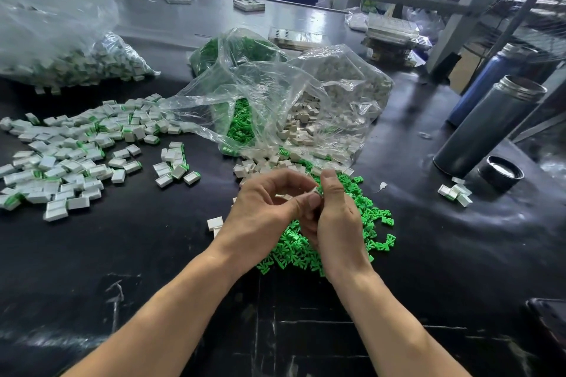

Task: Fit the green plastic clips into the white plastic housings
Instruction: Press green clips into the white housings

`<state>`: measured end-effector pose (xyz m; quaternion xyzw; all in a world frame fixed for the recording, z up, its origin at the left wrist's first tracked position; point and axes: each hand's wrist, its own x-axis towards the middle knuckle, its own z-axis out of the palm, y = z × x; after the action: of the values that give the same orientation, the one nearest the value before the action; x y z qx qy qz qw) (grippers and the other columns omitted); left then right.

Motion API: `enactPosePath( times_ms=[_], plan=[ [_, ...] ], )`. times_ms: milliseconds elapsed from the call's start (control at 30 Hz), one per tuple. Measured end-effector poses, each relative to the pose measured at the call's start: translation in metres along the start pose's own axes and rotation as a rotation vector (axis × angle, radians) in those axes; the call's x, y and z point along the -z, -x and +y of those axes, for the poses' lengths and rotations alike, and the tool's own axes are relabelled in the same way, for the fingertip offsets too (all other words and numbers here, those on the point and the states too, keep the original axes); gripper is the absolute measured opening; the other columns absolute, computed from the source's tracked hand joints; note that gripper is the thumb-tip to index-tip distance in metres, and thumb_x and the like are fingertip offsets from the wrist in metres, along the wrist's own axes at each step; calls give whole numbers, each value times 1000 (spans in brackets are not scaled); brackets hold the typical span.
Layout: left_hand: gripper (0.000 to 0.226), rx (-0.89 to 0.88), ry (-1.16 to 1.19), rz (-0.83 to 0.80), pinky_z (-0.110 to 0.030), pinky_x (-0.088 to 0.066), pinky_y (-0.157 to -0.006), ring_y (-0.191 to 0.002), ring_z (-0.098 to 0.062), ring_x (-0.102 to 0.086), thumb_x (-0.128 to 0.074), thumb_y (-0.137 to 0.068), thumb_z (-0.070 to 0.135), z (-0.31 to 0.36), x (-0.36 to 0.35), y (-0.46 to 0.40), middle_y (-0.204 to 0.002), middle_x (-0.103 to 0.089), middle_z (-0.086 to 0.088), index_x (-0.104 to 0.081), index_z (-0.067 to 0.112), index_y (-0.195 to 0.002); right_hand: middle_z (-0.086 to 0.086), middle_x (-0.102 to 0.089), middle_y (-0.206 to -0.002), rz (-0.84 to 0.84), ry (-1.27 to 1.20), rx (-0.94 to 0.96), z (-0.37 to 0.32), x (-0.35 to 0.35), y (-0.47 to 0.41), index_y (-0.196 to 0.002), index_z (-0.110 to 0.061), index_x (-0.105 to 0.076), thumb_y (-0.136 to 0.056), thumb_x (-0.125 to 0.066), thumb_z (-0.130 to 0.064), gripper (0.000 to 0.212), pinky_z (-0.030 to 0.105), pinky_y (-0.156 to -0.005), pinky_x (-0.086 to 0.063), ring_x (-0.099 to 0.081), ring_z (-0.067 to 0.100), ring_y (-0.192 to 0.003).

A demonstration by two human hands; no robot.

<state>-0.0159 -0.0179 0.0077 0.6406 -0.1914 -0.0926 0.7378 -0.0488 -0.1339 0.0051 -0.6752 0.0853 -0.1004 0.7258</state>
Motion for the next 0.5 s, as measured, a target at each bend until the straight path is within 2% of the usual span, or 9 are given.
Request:
enactPosePath(
  times_ms=[133,267,367,433,500],
  plan=[
    [7,-3,8,-12,-27,-57,-71,-76,-20,-69,-75,-88,5,1,-1,0,-89,-74,-19,-73,5,-94,-14,-36,-48,39,50,17,5,0,-2,-53,-34,-60,-99,-34,-60,59,27,-45,-26,-31,7,-46],
    [10,-1,-20,-6,-33,-58,-78,-81,-21,-71,-79,-87,10,-2,-1,0,-93,-76,-13,-75,10,-96,-19,-49,-48,90,92,54,7,-1,-3,-55,-38,-66,-99,-34,-53,56,16,-51,-35,-47,-2,-47],
    [7,3,-37,5,-43,-59,-85,-88,-29,-73,-79,-87,13,-3,-1,0,-95,-76,-13,-76,16,-93,-22,-53,-49,141,151,80,10,-3,-6,-58,-41,-69,-97,-32,-50,54,19,-56,-37,-50,-3,-49],
    [7,10,-42,18,-51,-58,-90,-94,-36,-73,-80,-87,16,-3,-1,-1,-95,-77,-12,-77,16,-93,-21,-55,-51,169,170,89,12,-4,-8,-63,-34,-71,-96,-32,-49,53,24,-58,-38,-51,-2,-51],
    [12,16,-44,33,-52,-57,-91,-96,-36,-72,-80,-83,22,-3,-2,0,-96,-77,-10,-77,16,-93,-15,-66,-62,180,179,94,14,-5,-10,-75,-20,-76,-94,-32,-49,56,33,-63,-47,-61,4,-62]
  ],
)
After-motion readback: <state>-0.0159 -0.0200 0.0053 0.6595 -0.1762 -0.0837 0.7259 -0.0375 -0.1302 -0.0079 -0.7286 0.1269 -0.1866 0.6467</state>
